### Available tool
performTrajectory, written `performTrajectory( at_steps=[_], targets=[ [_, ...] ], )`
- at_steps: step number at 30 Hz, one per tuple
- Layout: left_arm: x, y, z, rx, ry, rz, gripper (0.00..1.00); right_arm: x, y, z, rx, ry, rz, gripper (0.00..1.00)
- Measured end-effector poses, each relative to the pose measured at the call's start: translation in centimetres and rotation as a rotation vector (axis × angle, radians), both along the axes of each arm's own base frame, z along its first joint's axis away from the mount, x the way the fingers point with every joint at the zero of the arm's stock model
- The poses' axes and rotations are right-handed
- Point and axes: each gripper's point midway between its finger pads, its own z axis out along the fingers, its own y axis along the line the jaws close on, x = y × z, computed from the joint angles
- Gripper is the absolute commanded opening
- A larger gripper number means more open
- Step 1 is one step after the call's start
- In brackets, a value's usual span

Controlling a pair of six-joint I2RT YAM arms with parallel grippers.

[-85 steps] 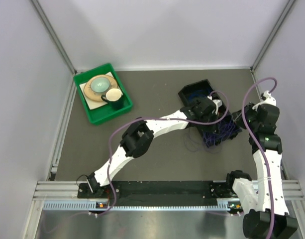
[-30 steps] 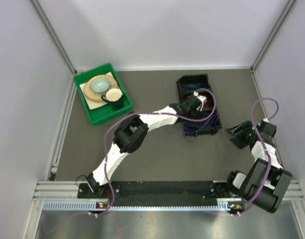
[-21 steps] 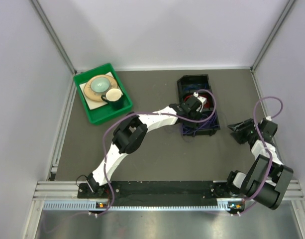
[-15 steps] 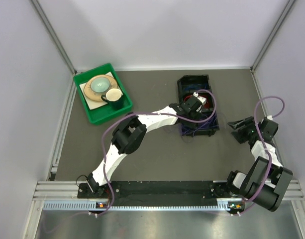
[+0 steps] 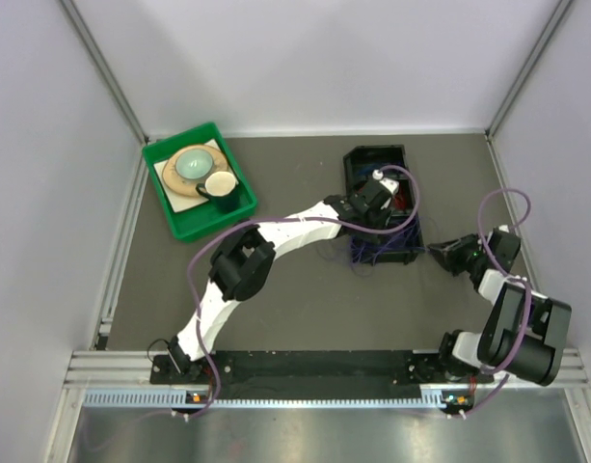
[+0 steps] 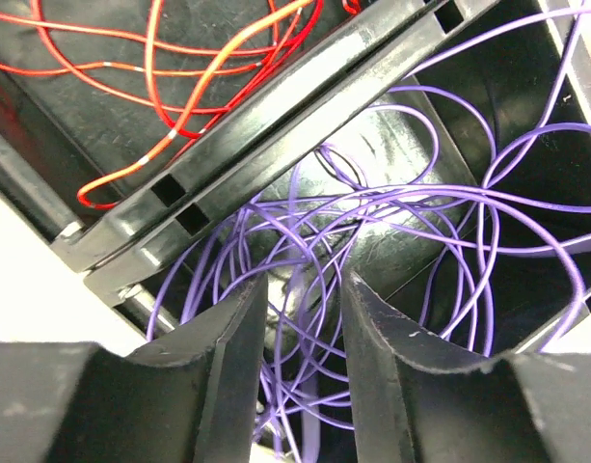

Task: Untangle the cables

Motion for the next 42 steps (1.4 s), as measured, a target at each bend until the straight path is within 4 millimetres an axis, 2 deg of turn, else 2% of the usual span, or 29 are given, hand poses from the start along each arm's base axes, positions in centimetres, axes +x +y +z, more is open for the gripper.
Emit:
performTrajectory(
  at_steps=[1,6,8,11,15,17,20,22,25,27,29,33,35,37,42],
  targets=[
    [0.1,0.1,0.1,0.001,-0.004,0.002,0.45,0.0,0.1,-0.1,0.004,0.002,0.000,0.00],
    [0.1,0.4,0.5,0.014,-0.015,0.006,0.51,0.2,0.0,0.8,-0.008,-0.021,-0.011,0.00],
    [0.1,0.5,0.8,0.014,-0.017,0.006,0.53,0.3,-0.3,1.9,-0.037,-0.040,-0.012,0.00],
    [0.1,0.6,2.1,0.000,-0.028,0.004,0.56,1.0,-0.9,4.8,-0.106,-0.104,-0.007,0.00],
    [0.1,0.6,5.1,-0.042,-0.061,0.004,0.60,1.9,-0.7,9.5,-0.204,-0.204,0.028,0.00],
    [0.1,0.7,6.8,-0.064,-0.082,0.007,0.61,2.4,0.3,11.1,-0.237,-0.237,0.063,0.00],
    [0.2,1.2,9.5,-0.093,-0.119,0.024,0.67,2.8,2.6,12.1,-0.268,-0.256,0.139,0.00],
    [0.3,2.0,10.7,-0.107,-0.137,0.040,0.69,2.9,4.1,12.0,-0.281,-0.255,0.183,0.00],
    [0.3,4.1,11.2,-0.107,-0.134,0.077,0.73,3.0,6.1,10.6,-0.295,-0.214,0.244,0.00],
    [0.5,6.0,10.7,-0.095,-0.116,0.111,0.73,3.1,7.3,9.1,-0.305,-0.175,0.282,0.00],
    [1.0,8.5,9.2,-0.072,-0.090,0.160,0.74,3.1,8.4,7.4,-0.314,-0.130,0.320,0.00],
    [1.6,13.6,4.6,0.013,-0.011,0.263,0.76,3.2,9.4,4.8,-0.338,-0.056,0.366,0.00],
    [1.3,15.7,2.2,0.064,0.033,0.303,0.77,3.5,9.5,3.9,-0.356,-0.035,0.372,0.00],
    [0.6,16.7,0.8,0.098,0.070,0.320,0.77,3.7,9.3,3.3,-0.374,-0.020,0.372,0.00],
    [0.0,15.7,-1.5,0.099,0.127,0.332,0.77,4.3,8.8,2.3,-0.415,0.001,0.370,0.00]
  ],
)
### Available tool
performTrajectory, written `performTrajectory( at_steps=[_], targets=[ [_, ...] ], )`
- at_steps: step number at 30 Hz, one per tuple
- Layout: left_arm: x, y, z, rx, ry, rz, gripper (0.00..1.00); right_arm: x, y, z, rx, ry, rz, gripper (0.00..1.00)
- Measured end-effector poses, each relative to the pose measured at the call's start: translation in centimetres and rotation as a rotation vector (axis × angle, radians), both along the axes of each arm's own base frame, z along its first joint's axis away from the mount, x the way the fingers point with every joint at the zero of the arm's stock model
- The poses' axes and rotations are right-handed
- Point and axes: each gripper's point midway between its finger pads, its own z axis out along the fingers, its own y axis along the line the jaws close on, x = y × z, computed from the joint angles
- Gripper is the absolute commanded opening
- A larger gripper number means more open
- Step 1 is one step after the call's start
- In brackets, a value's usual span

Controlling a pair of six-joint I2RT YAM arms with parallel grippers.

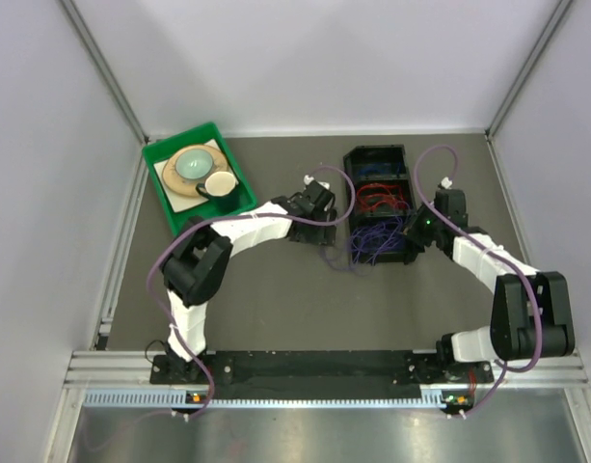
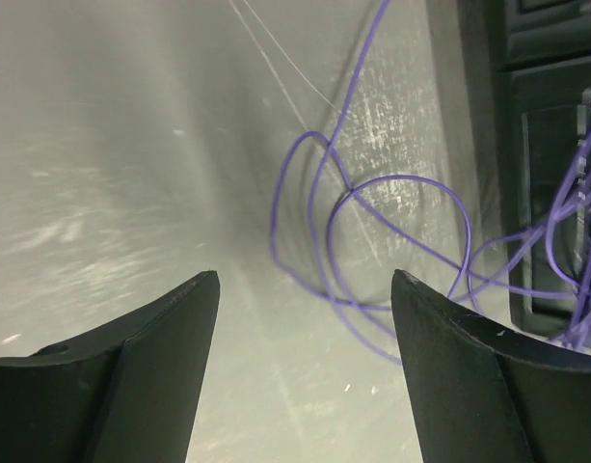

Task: Untangle the cables

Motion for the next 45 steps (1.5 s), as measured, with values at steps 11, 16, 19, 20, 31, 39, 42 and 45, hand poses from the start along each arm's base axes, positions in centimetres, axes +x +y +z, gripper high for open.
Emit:
performTrajectory(
  at_steps=[11,16,19,20,31,39,42,45],
  targets=[
    [1.0,-3.0,-2.4,-0.040,0.017,0.002,0.54,0.1,-0.2,-0.2,-0.011,0.000,-0.001,0.00],
    [1.1,-4.2,-2.5,0.001,-0.024,-0.021,0.54,0.1,-0.2,-0.1,-0.011,0.000,-0.001,0.00],
    [0.4,-4.1,-2.8,0.056,-0.046,-0.034,0.47,0.1,-0.1,-0.1,-0.010,0.000,-0.002,0.00],
    [0.4,-4.1,-2.8,0.068,-0.053,-0.032,0.42,0.1,-0.1,-0.1,-0.010,-0.001,-0.002,0.00],
    [0.4,-3.7,-3.1,0.190,-0.135,-0.021,0.00,0.2,-0.1,0.0,-0.006,-0.007,-0.003,0.00],
    [1.0,-2.8,-2.9,0.249,-0.152,-0.006,0.00,0.2,-0.1,0.0,-0.006,-0.007,-0.003,0.00],
    [0.6,-2.6,-2.0,0.235,-0.138,-0.025,0.00,0.2,-0.1,0.0,-0.006,-0.007,-0.003,0.00],
    [0.4,-3.4,1.3,0.149,-0.158,-0.043,0.00,0.2,-0.1,0.0,-0.006,-0.007,-0.003,0.00]
  ],
)
